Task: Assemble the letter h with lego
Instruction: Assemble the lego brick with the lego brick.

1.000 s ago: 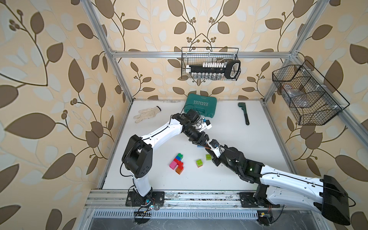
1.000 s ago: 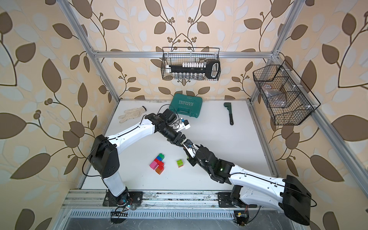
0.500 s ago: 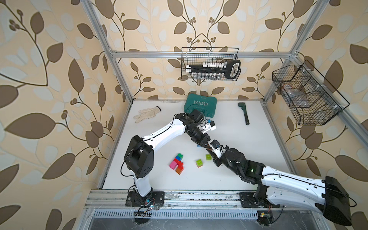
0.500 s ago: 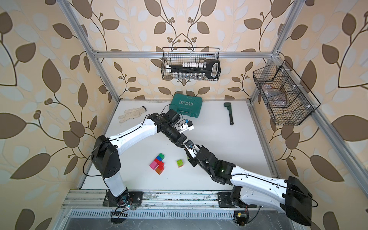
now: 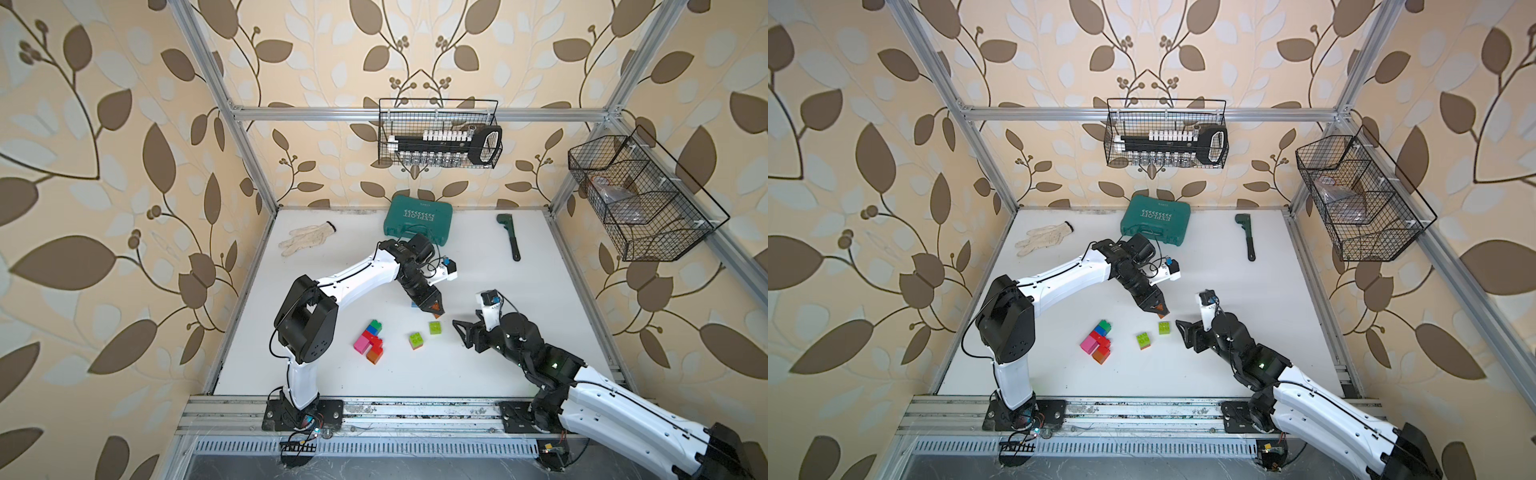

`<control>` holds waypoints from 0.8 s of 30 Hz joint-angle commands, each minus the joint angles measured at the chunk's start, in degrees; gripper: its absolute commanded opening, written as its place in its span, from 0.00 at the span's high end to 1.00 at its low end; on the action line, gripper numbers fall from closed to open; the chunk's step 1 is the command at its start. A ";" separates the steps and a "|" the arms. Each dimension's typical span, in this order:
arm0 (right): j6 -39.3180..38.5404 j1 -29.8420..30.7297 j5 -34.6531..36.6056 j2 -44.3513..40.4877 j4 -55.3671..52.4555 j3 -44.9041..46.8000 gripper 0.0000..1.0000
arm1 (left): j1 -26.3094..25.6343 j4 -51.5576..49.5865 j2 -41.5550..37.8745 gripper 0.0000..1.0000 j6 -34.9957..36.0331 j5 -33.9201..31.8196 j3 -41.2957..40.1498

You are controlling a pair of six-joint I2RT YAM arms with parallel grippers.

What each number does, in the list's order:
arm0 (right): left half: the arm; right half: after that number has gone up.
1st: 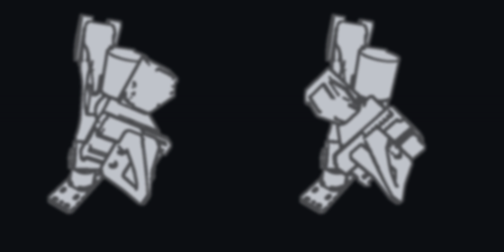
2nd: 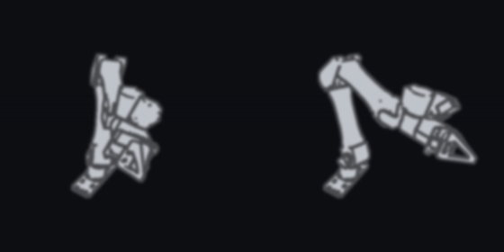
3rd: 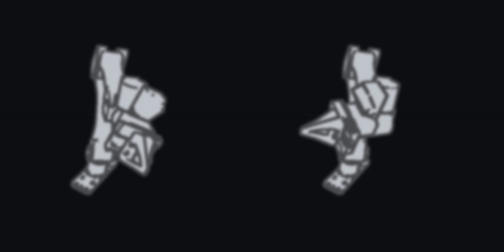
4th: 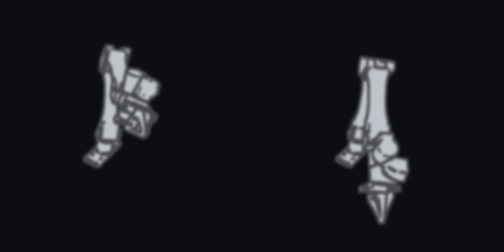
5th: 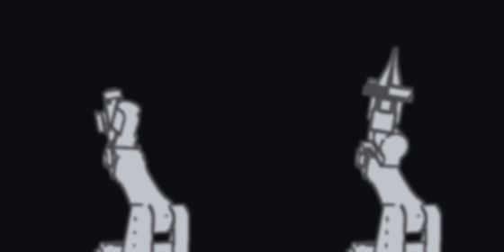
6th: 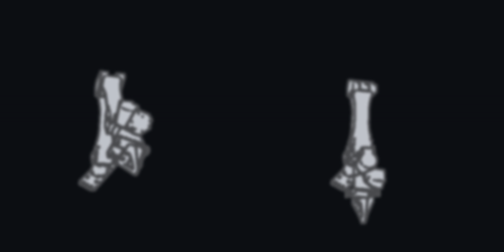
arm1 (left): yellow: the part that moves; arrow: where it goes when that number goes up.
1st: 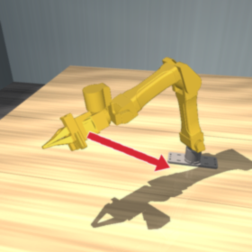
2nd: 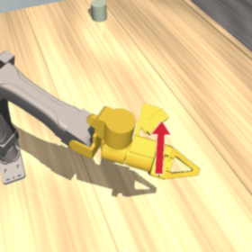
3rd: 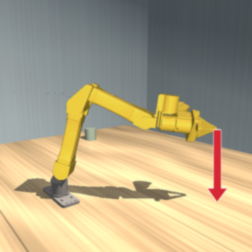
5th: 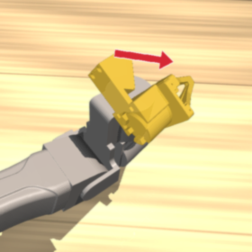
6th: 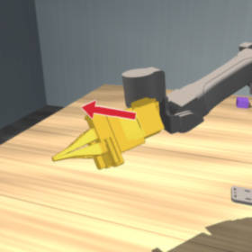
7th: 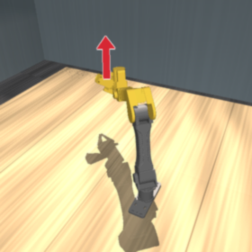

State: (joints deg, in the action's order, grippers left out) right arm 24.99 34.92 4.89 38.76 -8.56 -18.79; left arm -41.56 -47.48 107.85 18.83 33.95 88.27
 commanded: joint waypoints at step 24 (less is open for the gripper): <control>8.08 -24.19 -22.84 7.19 -13.40 -5.64 0.08 | -9.32 7.58 4.92 0.79 15.26 -21.51 -3.76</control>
State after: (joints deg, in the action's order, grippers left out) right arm 34.02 10.85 -17.19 46.41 -20.62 -22.06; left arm -50.35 -39.81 113.03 32.91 13.80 82.85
